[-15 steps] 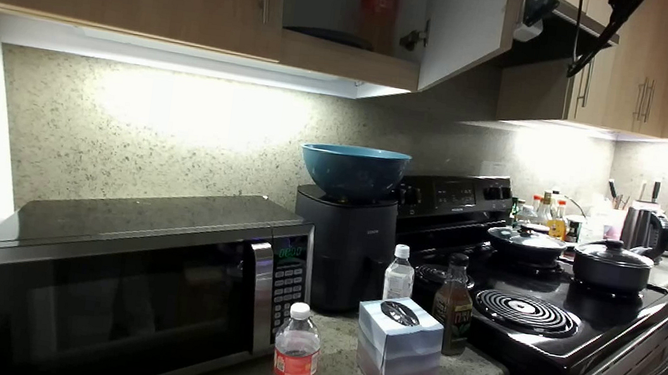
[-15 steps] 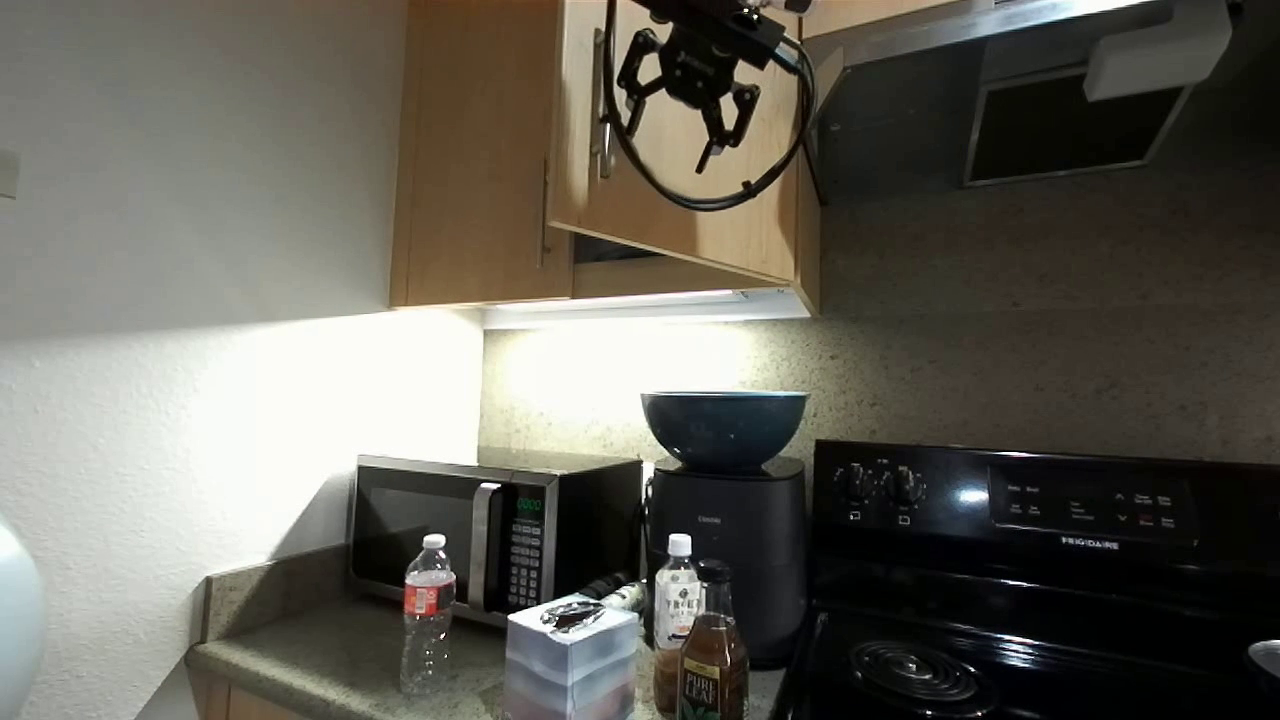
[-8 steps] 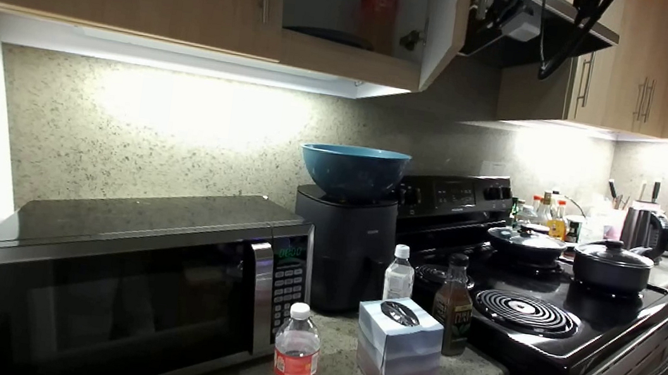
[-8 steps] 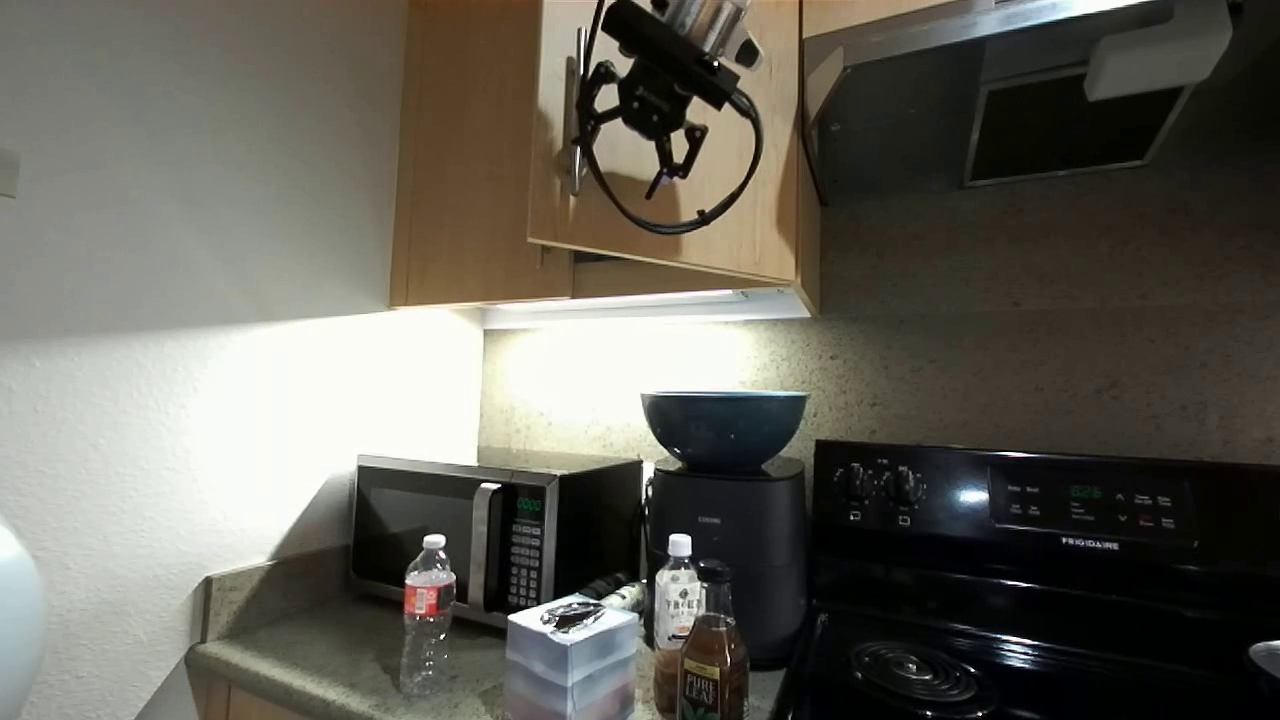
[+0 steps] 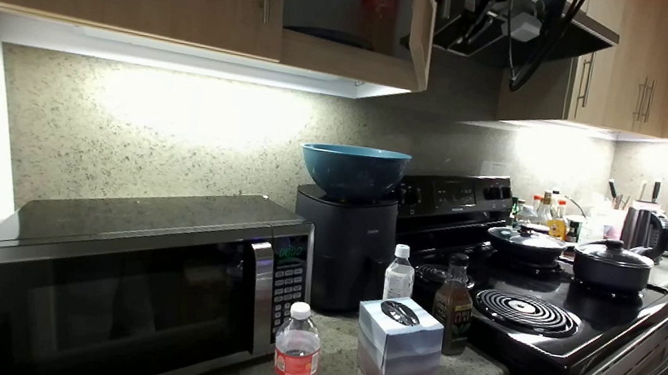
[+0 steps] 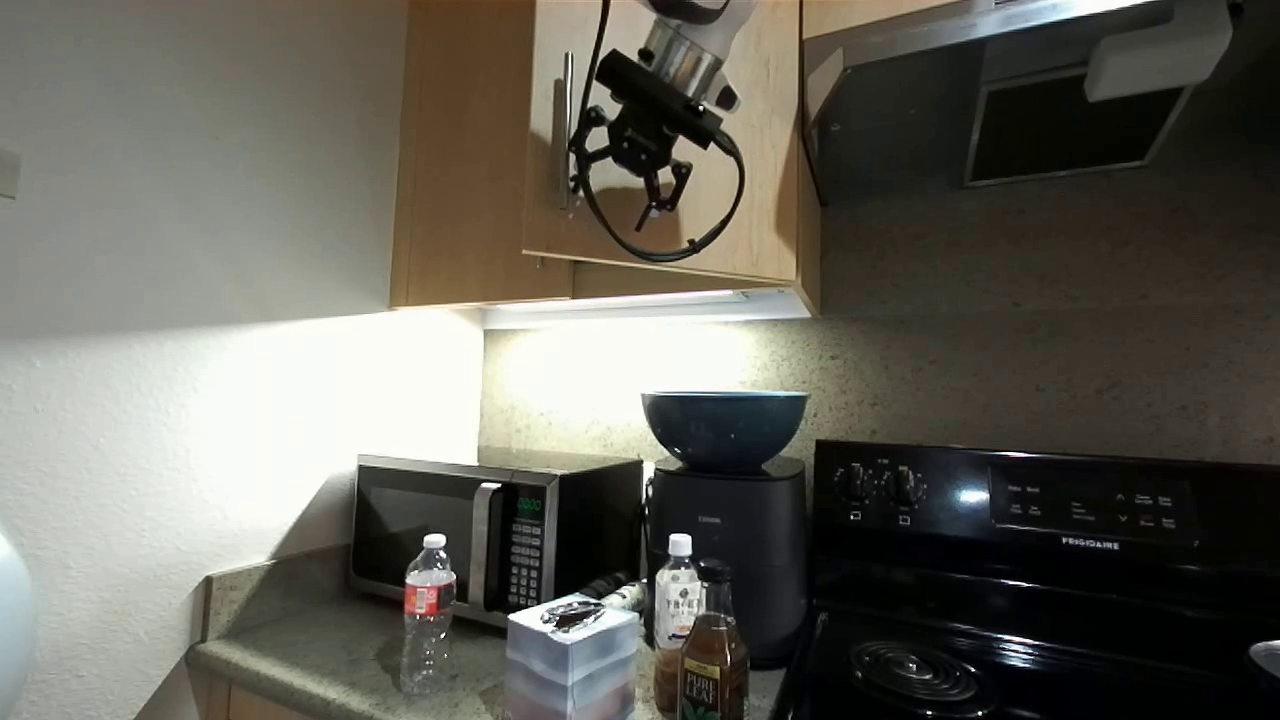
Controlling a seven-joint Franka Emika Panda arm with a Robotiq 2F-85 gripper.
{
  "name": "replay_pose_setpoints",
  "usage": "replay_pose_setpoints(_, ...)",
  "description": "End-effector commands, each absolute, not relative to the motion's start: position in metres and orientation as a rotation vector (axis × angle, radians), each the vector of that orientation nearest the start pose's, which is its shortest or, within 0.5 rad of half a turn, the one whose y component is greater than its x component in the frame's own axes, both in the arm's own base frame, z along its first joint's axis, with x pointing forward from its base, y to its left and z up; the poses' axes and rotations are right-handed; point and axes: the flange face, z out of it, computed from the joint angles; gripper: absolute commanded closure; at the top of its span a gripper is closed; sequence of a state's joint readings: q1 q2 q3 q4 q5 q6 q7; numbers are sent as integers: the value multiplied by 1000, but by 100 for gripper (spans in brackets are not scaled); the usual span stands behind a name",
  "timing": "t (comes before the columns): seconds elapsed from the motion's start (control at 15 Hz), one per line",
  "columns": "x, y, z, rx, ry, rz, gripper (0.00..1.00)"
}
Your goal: Close the drawer
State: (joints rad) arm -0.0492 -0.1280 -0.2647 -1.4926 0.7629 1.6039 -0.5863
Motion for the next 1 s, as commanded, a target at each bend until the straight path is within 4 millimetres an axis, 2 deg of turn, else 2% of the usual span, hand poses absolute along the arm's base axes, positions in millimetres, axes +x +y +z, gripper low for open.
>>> replay_pose_setpoints(0.0, 487, -133, 771, -2459, -265, -878, 0)
replay_pose_setpoints(0.2, 478, -166, 783, -2437, -86, -1043, 0)
replay_pose_setpoints(0.4, 478, -181, 794, -2414, 78, -1221, 0)
replay_pose_setpoints(0.67, 488, -174, 799, -2379, 181, -1379, 0)
replay_pose_setpoints(0.73, 491, -168, 796, -2408, 164, -1384, 0)
replay_pose_setpoints(0.87, 484, -166, 784, -2487, 88, -1249, 0)
replay_pose_setpoints(0.93, 498, -170, 792, -2449, 104, -1318, 0)
